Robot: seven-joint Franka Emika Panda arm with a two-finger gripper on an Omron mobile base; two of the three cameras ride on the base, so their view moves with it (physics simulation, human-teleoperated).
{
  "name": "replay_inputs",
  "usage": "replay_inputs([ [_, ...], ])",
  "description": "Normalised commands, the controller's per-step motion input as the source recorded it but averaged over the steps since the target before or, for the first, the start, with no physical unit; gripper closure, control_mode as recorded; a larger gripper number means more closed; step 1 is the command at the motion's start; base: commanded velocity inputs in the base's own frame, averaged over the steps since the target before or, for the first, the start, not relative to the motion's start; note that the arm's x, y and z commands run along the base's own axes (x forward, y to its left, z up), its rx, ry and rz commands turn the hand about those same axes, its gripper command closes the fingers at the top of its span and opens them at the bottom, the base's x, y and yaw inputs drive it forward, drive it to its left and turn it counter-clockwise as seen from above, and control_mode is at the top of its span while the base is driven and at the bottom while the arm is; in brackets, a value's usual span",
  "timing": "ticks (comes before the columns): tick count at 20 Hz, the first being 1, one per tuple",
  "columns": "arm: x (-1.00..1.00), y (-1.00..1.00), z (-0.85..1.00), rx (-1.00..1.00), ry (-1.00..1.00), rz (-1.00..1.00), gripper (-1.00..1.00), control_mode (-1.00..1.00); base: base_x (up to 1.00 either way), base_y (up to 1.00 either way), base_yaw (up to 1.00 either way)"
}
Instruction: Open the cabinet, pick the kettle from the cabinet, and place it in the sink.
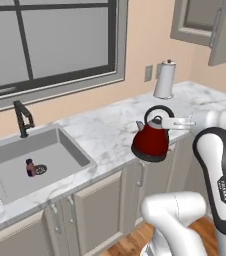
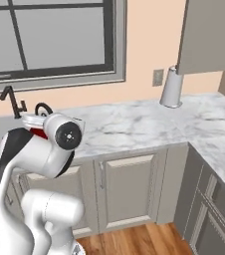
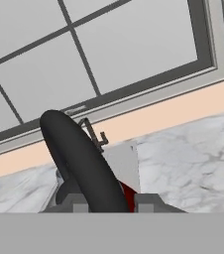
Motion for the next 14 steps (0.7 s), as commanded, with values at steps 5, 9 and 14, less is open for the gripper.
replay_inputs([
  [5,0.0,0.0,0.0,0.0,0.0,0.0,1.0,1.0,-0.29,0.27,0.0],
  [9,0.0,0.0,0.0,0.0,0.0,0.0,1.0,1.0,-0.26,0.4,0.07],
  [14,0.0,0.0,0.0,0.0,0.0,0.0,1.0,1.0,-0.06,0.26,0.39],
])
